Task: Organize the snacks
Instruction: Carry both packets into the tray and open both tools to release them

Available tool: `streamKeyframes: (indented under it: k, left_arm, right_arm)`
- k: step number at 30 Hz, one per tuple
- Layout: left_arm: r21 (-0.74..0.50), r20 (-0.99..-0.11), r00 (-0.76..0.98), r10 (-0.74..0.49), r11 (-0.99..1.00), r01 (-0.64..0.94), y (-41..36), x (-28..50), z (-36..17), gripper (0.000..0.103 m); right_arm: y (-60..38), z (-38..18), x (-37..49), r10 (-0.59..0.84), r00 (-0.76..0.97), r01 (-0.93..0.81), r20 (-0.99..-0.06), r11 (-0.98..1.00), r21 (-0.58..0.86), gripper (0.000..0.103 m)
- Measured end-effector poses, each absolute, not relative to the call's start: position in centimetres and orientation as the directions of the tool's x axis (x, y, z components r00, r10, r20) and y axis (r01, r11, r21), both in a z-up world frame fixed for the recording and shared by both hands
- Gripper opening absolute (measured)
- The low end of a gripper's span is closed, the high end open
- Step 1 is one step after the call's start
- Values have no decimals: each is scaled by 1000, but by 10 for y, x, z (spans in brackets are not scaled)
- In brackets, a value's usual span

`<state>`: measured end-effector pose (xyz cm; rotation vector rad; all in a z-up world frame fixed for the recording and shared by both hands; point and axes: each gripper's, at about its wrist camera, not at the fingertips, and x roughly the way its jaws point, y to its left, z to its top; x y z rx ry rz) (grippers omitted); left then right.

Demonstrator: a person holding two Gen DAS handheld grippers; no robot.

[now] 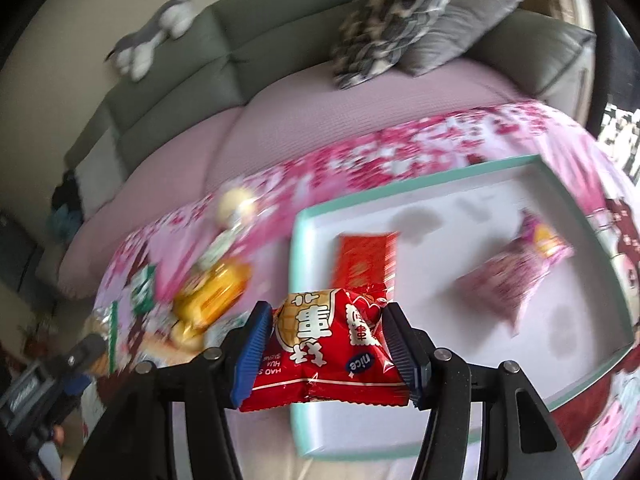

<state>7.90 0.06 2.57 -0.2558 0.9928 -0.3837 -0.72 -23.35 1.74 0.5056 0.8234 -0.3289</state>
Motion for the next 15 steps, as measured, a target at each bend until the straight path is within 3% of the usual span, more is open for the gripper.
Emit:
streamKeyframes:
  k: [15]
  left_arm:
    - [-333,-771,331,-544,787,519,-177,96,0,54]
  right_arm:
    - [-329,12,-30,-302,623,657,-722,702,274,60]
